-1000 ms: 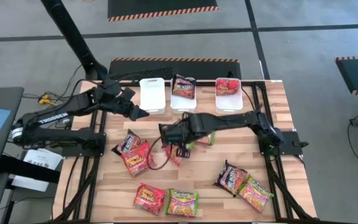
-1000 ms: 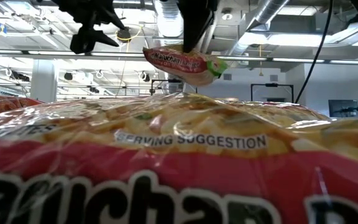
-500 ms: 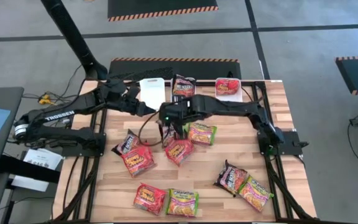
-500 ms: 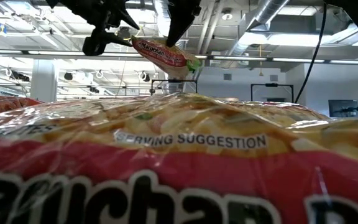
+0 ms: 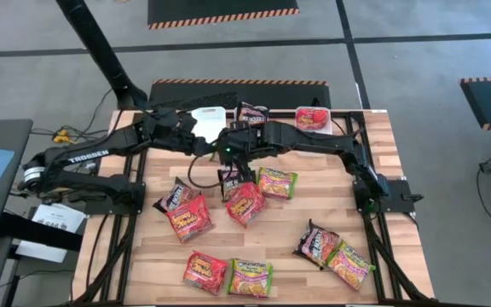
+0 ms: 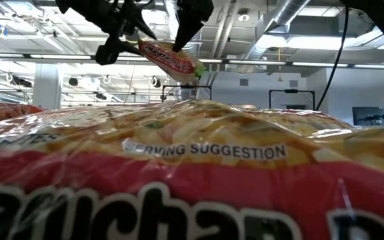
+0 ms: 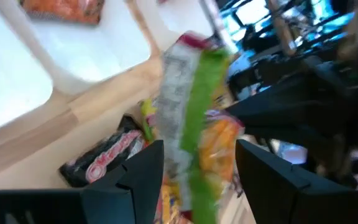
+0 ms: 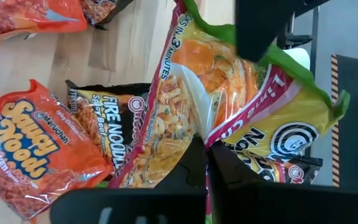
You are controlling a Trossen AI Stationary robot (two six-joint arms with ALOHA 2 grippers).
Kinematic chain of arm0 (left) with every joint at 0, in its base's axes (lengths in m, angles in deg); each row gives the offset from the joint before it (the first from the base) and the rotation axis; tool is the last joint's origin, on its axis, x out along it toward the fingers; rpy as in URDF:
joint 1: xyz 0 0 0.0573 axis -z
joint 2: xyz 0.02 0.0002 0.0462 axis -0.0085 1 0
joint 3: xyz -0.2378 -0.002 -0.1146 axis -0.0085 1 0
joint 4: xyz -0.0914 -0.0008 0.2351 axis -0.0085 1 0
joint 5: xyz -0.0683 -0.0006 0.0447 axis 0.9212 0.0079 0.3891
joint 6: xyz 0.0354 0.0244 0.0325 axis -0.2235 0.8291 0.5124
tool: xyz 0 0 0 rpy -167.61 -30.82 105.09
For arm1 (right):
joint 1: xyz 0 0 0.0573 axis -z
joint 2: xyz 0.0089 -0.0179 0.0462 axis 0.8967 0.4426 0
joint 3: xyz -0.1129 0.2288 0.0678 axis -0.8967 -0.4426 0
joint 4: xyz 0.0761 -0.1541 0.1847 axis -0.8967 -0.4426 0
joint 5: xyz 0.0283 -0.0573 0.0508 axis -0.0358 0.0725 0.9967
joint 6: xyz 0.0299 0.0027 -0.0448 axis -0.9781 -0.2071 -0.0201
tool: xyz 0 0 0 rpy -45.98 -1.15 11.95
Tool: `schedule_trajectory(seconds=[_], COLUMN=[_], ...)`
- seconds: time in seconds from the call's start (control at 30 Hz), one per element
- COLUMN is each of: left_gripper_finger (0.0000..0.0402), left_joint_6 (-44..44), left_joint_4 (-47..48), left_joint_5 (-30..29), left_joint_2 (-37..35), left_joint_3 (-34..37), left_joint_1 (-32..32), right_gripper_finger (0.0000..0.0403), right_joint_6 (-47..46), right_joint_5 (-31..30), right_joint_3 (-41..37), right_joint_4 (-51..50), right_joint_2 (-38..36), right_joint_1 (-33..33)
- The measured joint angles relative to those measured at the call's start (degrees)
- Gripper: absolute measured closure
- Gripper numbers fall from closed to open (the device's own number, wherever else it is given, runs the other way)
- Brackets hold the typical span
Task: Sort Maruchan noodles
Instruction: Put the green noodle pack into the left white bin
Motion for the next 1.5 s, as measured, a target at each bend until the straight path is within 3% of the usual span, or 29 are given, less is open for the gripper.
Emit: schedule_trajectory(seconds=[0.57,0.67,1.0,1.5], left_gripper_finger=[0.0216,0.0233,0.035,0.0363], left_joint_6=[0.8,1.9,5.0,8.2], left_joint_4=[-4.9,-5.7,-6.1,-5.8], left_joint_5=[3.3,4.4,5.2,6.2], left_joint_2=[5.5,5.5,5.4,3.1], left_joint_3=[0.0,0.0,0.0,0.0], left_joint_1=[0.0,0.0,0.0,-3.3], right_gripper_finger=[0.0397,0.0397,0.037,0.0307], right_joint_6=[1.2,1.4,1.7,1.7], right_joint_5=[0.2,0.2,0.2,0.1], right_joint_3=[0.0,0.0,0.1,0.2], right_joint_4=[0.3,0.1,-0.2,-0.2], right_joint_2=[0.0,0.0,0.0,-1.7], right_joint_1=[0.5,0.5,0.5,2.4])
